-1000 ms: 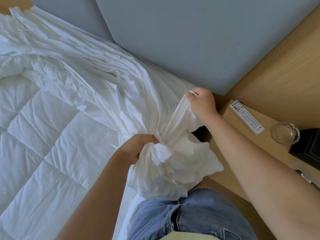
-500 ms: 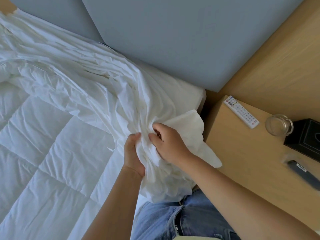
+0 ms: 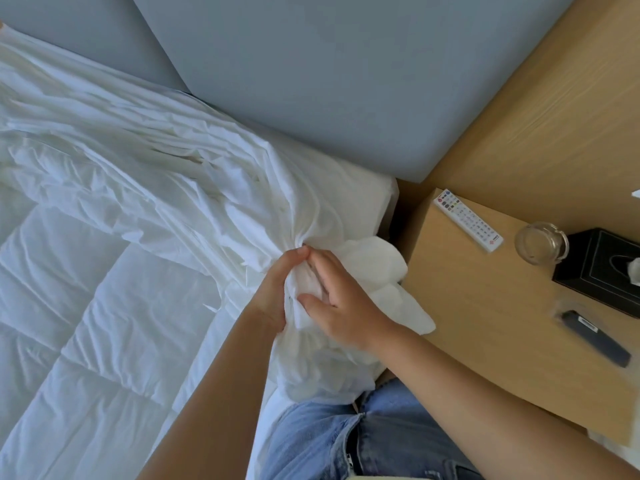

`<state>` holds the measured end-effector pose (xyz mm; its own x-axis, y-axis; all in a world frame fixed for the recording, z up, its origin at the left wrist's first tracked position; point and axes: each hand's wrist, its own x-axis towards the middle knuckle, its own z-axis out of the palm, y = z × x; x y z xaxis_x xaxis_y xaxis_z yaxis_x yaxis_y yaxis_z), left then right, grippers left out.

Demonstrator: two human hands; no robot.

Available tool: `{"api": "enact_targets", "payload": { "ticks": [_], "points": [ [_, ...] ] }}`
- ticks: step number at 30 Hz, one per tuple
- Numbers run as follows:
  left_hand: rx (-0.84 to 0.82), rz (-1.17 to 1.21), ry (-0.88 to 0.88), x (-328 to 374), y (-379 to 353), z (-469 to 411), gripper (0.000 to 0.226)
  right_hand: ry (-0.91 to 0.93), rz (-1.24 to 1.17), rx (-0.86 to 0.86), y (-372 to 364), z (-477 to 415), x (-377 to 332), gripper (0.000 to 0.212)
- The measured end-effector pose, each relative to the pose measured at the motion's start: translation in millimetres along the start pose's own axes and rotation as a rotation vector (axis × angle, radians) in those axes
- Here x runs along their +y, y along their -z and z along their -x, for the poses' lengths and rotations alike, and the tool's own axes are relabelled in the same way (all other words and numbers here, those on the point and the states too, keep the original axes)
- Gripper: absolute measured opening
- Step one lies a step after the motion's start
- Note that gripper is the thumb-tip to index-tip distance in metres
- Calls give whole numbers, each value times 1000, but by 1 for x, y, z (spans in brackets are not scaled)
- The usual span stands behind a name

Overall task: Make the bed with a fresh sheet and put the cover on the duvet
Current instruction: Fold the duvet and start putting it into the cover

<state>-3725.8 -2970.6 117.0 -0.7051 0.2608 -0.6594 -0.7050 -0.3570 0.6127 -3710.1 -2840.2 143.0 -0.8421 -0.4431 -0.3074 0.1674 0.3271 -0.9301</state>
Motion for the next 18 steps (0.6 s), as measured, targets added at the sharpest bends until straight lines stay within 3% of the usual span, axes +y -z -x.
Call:
{"api": "enact_targets", "payload": {
  "ticks": [5, 8, 11, 13, 15, 17, 18],
  "points": [
    [-120, 143, 29, 2, -6, -7, 22, -4, 64, -18, 10, 2, 2, 72],
    [-150, 255, 7, 1, -12, -11, 21, 57, 16, -23, 19, 8, 3, 69],
    [-211, 324, -13, 0, -15, -13, 32, 48, -61, 194, 29, 7, 4, 58],
    [-241, 330, 26, -2, -15, -11, 32, -65, 16, 288, 42, -5, 5, 63],
    [-212, 336, 67, -3, -13, -9, 31, -209, 187, 127, 58, -21, 8, 68],
    [-157, 313, 85, -3, -10, -8, 26, -245, 300, -31, 63, -34, 7, 42],
    [-130, 290, 81, -2, -9, -7, 23, -214, 342, -26, 61, -37, 6, 28]
  ]
}}
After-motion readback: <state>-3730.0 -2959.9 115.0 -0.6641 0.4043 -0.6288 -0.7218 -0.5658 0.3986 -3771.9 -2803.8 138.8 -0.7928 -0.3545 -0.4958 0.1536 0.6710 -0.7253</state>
